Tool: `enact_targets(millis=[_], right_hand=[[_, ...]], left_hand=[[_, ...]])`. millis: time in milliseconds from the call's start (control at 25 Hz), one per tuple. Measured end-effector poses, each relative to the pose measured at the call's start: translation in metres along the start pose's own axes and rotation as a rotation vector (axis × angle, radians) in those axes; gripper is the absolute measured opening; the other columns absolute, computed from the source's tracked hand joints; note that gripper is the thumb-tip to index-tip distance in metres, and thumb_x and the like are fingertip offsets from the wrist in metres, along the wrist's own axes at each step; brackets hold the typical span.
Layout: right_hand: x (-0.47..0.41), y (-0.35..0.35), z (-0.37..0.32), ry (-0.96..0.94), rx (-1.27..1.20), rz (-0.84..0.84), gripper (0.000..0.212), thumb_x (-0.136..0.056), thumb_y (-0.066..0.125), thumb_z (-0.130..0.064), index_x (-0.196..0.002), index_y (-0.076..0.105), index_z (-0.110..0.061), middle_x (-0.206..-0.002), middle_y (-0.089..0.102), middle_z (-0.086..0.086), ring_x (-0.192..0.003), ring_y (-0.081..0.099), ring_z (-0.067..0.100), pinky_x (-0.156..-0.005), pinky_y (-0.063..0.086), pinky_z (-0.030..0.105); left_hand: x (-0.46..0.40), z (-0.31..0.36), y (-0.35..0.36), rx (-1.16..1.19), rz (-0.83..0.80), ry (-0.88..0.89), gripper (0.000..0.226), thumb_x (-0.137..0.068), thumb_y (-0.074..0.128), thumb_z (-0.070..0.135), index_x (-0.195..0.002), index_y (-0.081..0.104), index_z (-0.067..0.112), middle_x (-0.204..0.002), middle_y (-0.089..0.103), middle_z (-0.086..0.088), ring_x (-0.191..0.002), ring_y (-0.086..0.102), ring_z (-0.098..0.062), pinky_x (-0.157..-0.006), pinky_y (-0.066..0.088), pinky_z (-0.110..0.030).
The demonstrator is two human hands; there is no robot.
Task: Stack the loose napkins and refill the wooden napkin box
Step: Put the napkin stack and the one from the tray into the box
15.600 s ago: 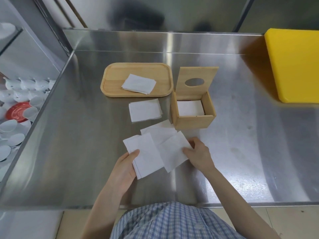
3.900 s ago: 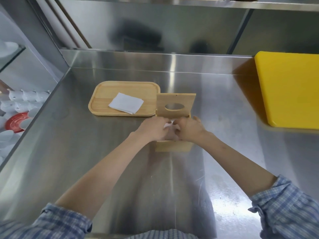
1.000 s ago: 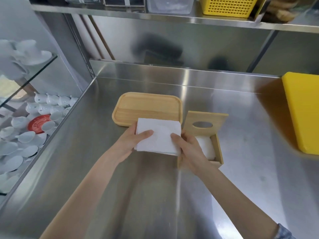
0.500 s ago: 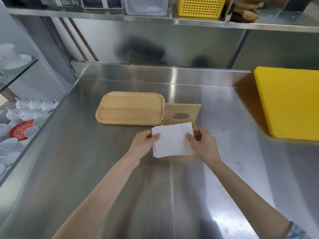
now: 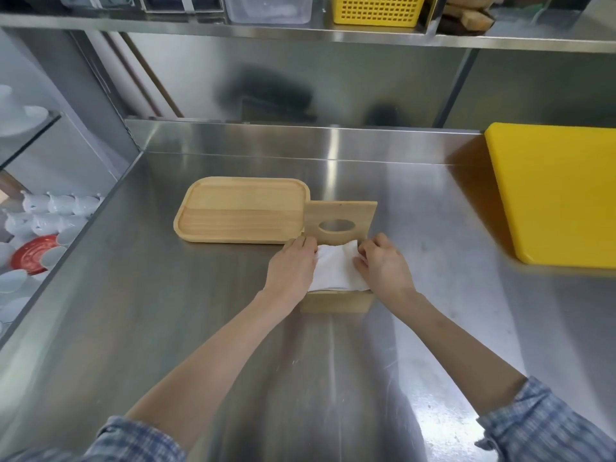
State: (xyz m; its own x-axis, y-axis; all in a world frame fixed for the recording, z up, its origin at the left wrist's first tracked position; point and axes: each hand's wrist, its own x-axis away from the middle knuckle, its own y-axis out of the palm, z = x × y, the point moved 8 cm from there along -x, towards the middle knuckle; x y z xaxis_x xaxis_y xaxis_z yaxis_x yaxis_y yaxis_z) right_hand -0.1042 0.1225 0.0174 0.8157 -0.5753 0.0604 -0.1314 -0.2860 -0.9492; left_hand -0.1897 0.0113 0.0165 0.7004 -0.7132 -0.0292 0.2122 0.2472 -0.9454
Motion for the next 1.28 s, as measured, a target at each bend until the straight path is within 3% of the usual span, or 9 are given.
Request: enact_targets(millis=[120, 280, 360, 560, 720, 880, 1040, 1160, 1280], right_hand=[[-0.006, 0.007, -0.001, -0.008, 0.082, -0.041, 0.022, -0.094, 0.047, -0.016, -0.106, 0.057, 0.000, -0.112, 0.048, 0.016, -0.100, 0.054, 0.035, -0.086, 0.044, 0.037], [-0.011, 0.014, -0.001, 0.003, 0.119, -0.062, 0.020, -0.094, 0.046, -0.012, -0.104, 0.058, 0.001, -0.116, 0.048, 0.016, -0.099, 0.055, 0.034, -0.083, 0.043, 0.036], [-0.014, 0.016, -0.001, 0.014, 0.134, -0.063, 0.019, -0.093, 0.045, -0.009, -0.103, 0.058, 0.000, -0.116, 0.048, 0.016, -0.097, 0.056, 0.034, -0.081, 0.044, 0.036], [-0.012, 0.013, 0.000, 0.052, 0.118, -0.066, 0.025, -0.094, 0.047, -0.017, -0.114, 0.050, -0.003, -0.117, 0.047, 0.016, -0.097, 0.057, 0.035, -0.081, 0.044, 0.036], [0.000, 0.001, -0.005, -0.047, 0.172, -0.028, 0.031, -0.093, 0.046, -0.019, -0.122, 0.048, -0.007, -0.120, 0.048, 0.013, -0.106, 0.054, 0.032, -0.079, 0.034, 0.033], [0.006, 0.013, -0.019, -0.211, 0.267, -0.120, 0.033, -0.096, 0.039, -0.018, -0.124, 0.052, -0.009, -0.132, 0.049, 0.005, -0.121, 0.047, 0.023, -0.097, 0.032, 0.035], [0.007, 0.034, -0.018, -0.198, 0.482, -0.283, 0.035, -0.098, 0.034, -0.019, -0.128, 0.051, -0.010, -0.139, 0.047, 0.005, -0.134, 0.035, 0.019, -0.115, 0.015, 0.045], [0.007, 0.050, -0.012, -0.185, 0.673, -0.459, 0.038, -0.096, 0.038, -0.018, -0.133, 0.046, -0.018, -0.145, 0.040, 0.002, -0.145, 0.009, 0.017, -0.117, 0.001, 0.054], [0.003, 0.054, -0.010, -0.176, 0.686, -0.529, 0.038, -0.096, 0.037, -0.015, -0.132, 0.048, -0.019, -0.146, 0.040, 0.002, -0.147, -0.001, 0.018, -0.115, -0.005, 0.058]], left_hand=[[-0.006, 0.007, -0.003, -0.221, 0.056, 0.104, 0.022, -0.066, 0.076, 0.012, -0.081, 0.061, 0.013, -0.076, 0.067, 0.001, -0.076, 0.063, -0.017, -0.053, 0.028, -0.022], [-0.013, 0.005, 0.017, -0.217, -0.031, 0.078, 0.019, -0.091, 0.044, 0.010, -0.108, 0.052, 0.011, -0.109, 0.064, -0.004, -0.106, 0.054, -0.023, -0.067, 0.028, -0.026], [-0.015, 0.003, 0.018, -0.223, 0.003, 0.069, 0.022, -0.093, 0.039, 0.011, -0.111, 0.051, 0.010, -0.114, 0.062, -0.005, -0.111, 0.052, -0.024, -0.069, 0.028, -0.027], [-0.011, 0.000, 0.016, -0.202, -0.050, 0.048, 0.032, -0.093, 0.045, 0.023, -0.122, 0.044, 0.009, -0.123, 0.054, -0.005, -0.116, 0.048, -0.023, -0.084, 0.038, -0.031], [-0.002, 0.006, -0.004, -0.258, 0.104, 0.151, 0.019, -0.084, 0.062, 0.022, -0.099, 0.061, 0.011, -0.100, 0.066, -0.002, -0.101, 0.056, -0.024, -0.080, 0.041, -0.032], [-0.001, 0.014, 0.018, -0.276, -0.186, 0.230, 0.031, -0.096, 0.038, 0.028, -0.116, 0.058, 0.014, -0.120, 0.062, -0.001, -0.121, 0.044, -0.021, -0.102, 0.023, -0.032], [0.001, 0.018, 0.036, -0.472, -0.392, 0.287, 0.043, -0.098, 0.027, 0.034, -0.115, 0.059, 0.012, -0.125, 0.061, -0.002, -0.127, 0.040, -0.022, -0.114, 0.009, -0.043], [0.002, 0.015, 0.049, -0.569, -0.524, 0.316, 0.045, -0.100, 0.018, 0.031, -0.124, 0.053, 0.016, -0.135, 0.051, 0.002, -0.138, 0.026, -0.023, -0.115, -0.003, -0.051], [0.000, 0.012, 0.050, -0.544, -0.572, 0.285, 0.048, -0.100, 0.013, 0.031, -0.131, 0.047, 0.015, -0.142, 0.044, 0.005, -0.143, 0.017, -0.020, -0.115, -0.008, -0.052]])
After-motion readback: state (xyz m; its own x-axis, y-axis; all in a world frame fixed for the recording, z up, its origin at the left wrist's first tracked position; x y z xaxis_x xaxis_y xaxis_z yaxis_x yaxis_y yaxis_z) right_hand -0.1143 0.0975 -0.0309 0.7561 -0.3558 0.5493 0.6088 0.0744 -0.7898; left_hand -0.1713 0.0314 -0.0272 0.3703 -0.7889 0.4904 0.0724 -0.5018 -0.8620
